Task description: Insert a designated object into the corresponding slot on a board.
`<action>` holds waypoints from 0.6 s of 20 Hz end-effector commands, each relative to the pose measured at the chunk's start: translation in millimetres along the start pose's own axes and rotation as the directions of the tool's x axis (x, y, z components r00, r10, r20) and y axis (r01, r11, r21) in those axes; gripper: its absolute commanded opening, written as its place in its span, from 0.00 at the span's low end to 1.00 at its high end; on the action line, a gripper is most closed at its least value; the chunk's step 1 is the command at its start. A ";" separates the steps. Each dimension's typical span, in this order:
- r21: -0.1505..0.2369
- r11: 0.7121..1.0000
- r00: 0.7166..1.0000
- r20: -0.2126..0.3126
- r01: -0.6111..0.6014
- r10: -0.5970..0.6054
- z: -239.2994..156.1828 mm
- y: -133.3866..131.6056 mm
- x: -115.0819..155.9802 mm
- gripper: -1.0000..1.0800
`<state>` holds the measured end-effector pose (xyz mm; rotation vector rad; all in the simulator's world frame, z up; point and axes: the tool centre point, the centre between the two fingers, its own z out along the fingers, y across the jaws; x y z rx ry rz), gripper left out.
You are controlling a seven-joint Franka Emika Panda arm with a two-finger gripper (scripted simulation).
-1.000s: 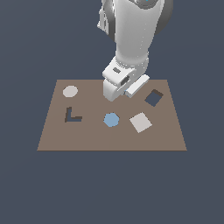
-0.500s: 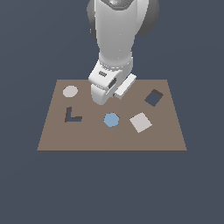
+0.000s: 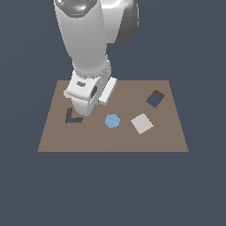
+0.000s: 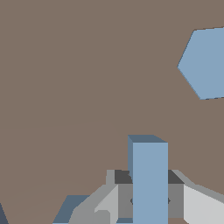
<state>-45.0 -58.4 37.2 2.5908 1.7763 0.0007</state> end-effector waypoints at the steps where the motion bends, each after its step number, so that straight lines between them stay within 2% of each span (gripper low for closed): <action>1: 0.000 0.998 0.998 0.000 0.068 -0.068 -0.8 15.6 -11.9 0.00; 12: -0.001 0.957 0.957 -0.001 0.290 -0.290 -2.6 75.7 -41.5 0.00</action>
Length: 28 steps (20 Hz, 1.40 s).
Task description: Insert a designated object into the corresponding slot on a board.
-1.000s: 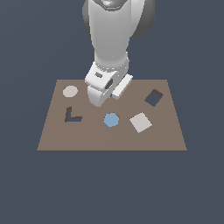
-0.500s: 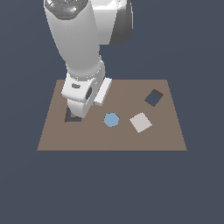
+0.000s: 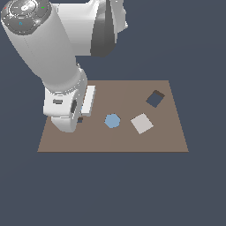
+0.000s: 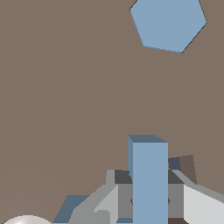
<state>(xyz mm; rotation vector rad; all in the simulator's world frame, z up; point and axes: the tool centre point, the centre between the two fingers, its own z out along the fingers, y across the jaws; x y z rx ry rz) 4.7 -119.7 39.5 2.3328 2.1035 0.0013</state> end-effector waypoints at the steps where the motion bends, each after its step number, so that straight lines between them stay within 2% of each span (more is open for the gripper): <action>1: 0.000 0.999 0.999 0.000 0.043 -0.043 -0.5 10.2 -6.4 0.00; 10: 0.000 0.991 0.991 0.000 0.130 -0.130 -1.1 33.1 -18.1 0.00; 23: 0.000 0.990 0.990 -0.001 0.143 -0.143 8.9 37.4 -19.1 0.00; 24: 0.000 0.990 0.990 -0.001 0.143 -0.143 8.9 37.4 -19.1 0.96; 28: 0.000 0.990 0.990 -0.001 0.143 -0.143 8.9 37.4 -19.1 0.96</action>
